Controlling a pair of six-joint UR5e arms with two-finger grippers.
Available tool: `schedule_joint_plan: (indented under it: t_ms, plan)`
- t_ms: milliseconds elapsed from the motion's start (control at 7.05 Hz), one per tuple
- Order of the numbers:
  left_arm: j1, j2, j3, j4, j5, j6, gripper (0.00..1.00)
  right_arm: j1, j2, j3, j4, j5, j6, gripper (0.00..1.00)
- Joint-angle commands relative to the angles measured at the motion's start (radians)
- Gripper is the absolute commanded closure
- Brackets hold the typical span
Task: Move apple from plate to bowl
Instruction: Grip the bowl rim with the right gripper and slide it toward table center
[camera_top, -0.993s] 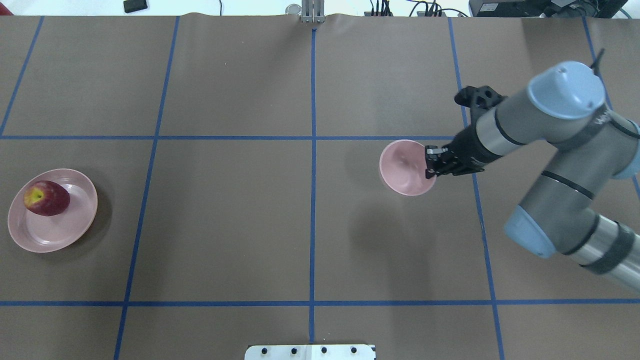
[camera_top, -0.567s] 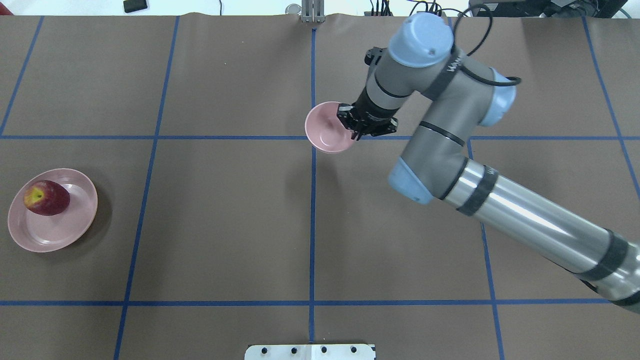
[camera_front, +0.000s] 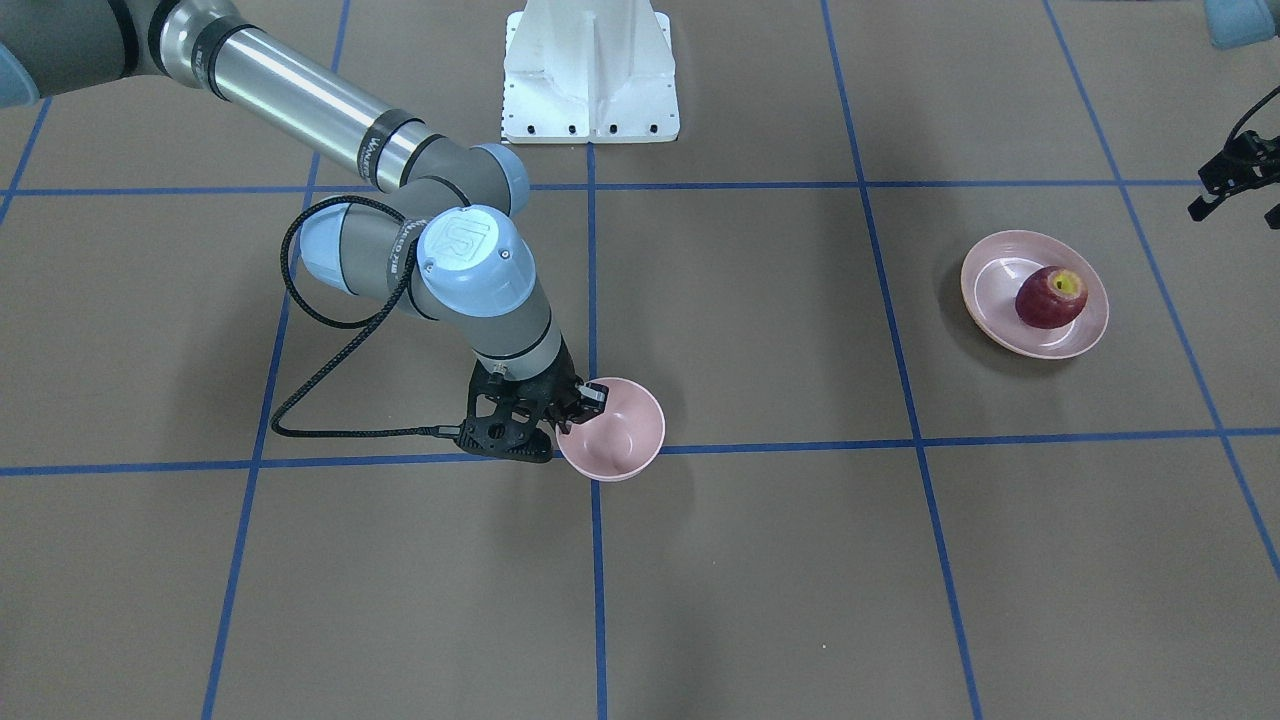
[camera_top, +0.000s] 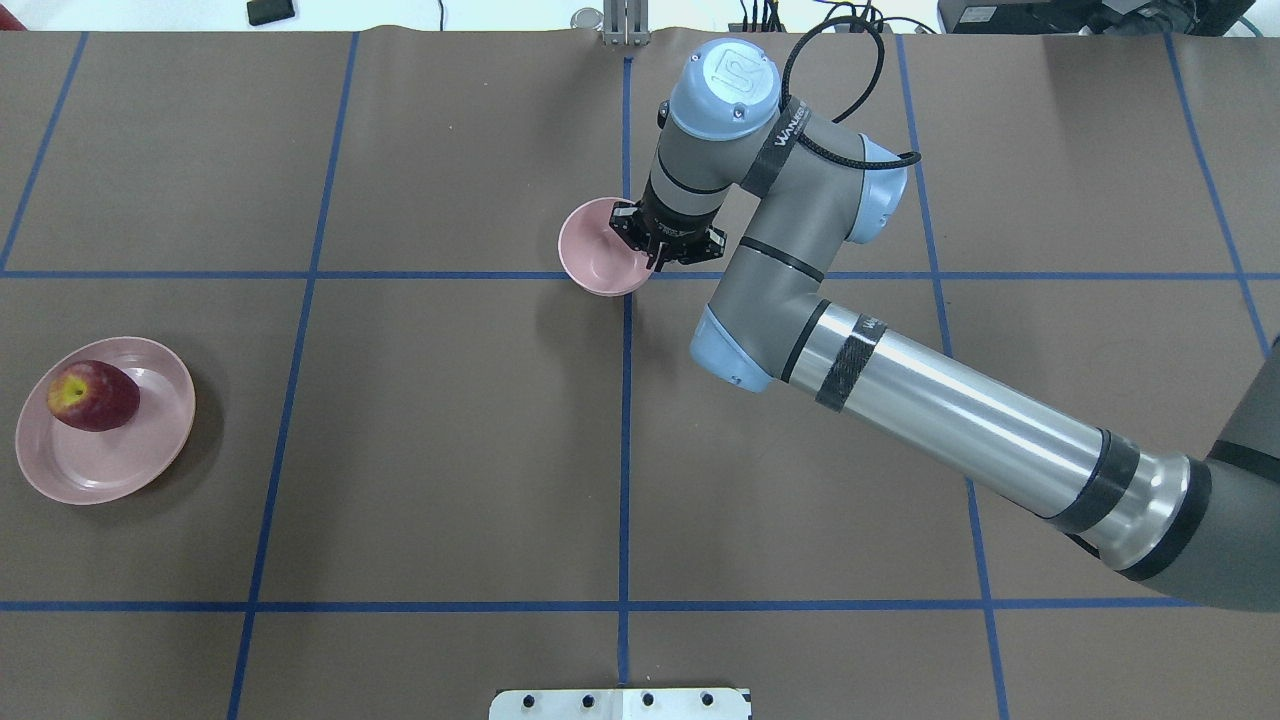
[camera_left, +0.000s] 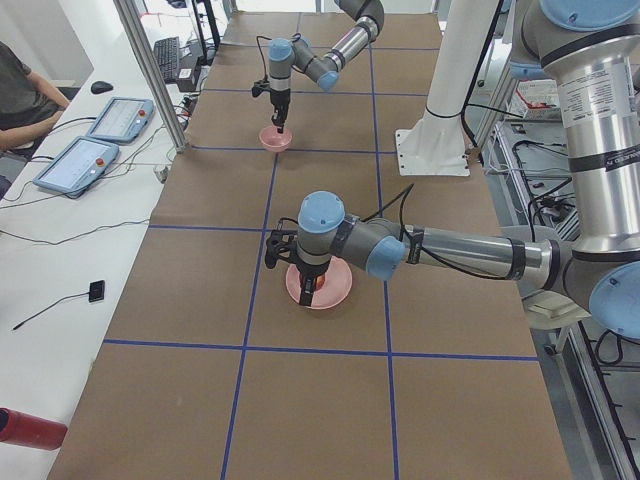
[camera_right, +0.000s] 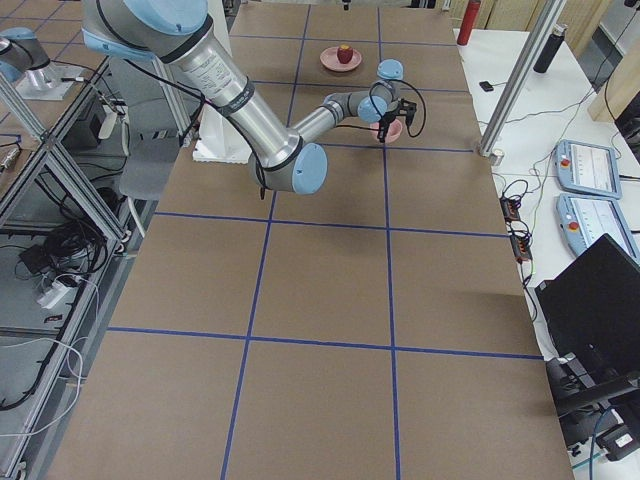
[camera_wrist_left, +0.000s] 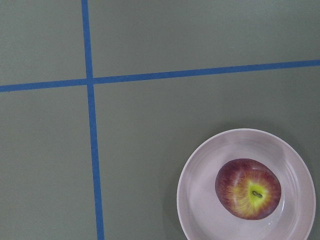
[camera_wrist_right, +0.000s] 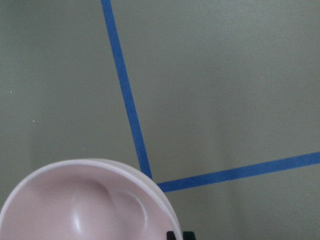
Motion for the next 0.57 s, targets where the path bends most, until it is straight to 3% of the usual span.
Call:
schedule_joint_plan:
  t_ms: [0,142,284,426]
  plan:
    - [0.001,0.0,0.003,0.0,0.0,-0.002,0.02,0.0,-0.008,-0.016,0.021,0.003,-0.004,0.88]
    - [0.003,0.0,0.006,0.0,0.0,-0.002,0.02,0.002,-0.021,-0.011,0.022,0.009,-0.007,0.68]
    - [0.003,0.0,0.01,0.0,0.0,-0.002,0.02,0.0,-0.031,-0.002,0.022,0.012,-0.005,0.65]
    - [0.004,0.0,0.013,-0.002,-0.002,-0.002,0.02,0.002,-0.035,0.016,0.021,0.014,-0.004,0.01]
